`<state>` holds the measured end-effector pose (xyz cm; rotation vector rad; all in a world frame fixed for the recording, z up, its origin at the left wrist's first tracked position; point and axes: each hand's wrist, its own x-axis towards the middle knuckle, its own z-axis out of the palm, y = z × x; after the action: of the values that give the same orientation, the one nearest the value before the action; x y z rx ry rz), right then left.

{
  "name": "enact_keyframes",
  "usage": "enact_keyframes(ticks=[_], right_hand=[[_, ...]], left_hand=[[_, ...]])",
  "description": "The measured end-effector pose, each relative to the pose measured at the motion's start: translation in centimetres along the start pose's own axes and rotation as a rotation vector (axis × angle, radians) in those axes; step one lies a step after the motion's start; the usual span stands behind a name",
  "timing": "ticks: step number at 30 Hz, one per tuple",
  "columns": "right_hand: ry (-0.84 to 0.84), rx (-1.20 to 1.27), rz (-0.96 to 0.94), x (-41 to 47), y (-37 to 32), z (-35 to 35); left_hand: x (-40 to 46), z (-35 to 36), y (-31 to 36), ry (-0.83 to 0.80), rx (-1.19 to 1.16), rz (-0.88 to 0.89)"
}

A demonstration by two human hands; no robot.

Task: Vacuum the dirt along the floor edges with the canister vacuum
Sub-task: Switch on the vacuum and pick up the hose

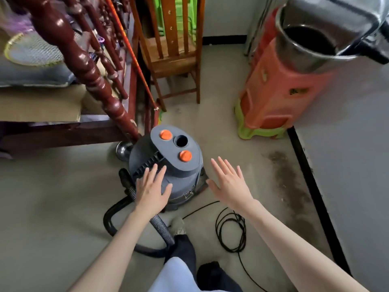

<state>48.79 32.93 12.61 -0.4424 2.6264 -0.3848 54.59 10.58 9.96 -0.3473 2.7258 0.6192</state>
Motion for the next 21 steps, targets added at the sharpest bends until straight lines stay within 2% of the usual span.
enact_keyframes(ticks=[6,10,14,17,21], right_hand=[[-0.175,0.016,-0.002,8.7,-3.6,4.2],[-0.216,-0.036,0.001,13.9,-5.0,8.1],[-0.152,-0.151,-0.067,18.5,-6.9,11.7],[-0.146,-0.197,-0.103,20.5,-7.9,14.1],[-0.075,-0.224,-0.132,20.5,-7.4,15.4]], left_hand=[[5.7,1.3,-8.4,-0.098,-0.106,-0.231],[10.4,3.2,-13.7,-0.066,-0.235,-0.395],[14.8,5.5,-18.6,-0.015,-0.514,-0.658],[17.0,7.6,-21.6,-0.052,-0.706,-0.873],[18.7,9.5,-23.8,-0.013,-0.896,-1.009]])
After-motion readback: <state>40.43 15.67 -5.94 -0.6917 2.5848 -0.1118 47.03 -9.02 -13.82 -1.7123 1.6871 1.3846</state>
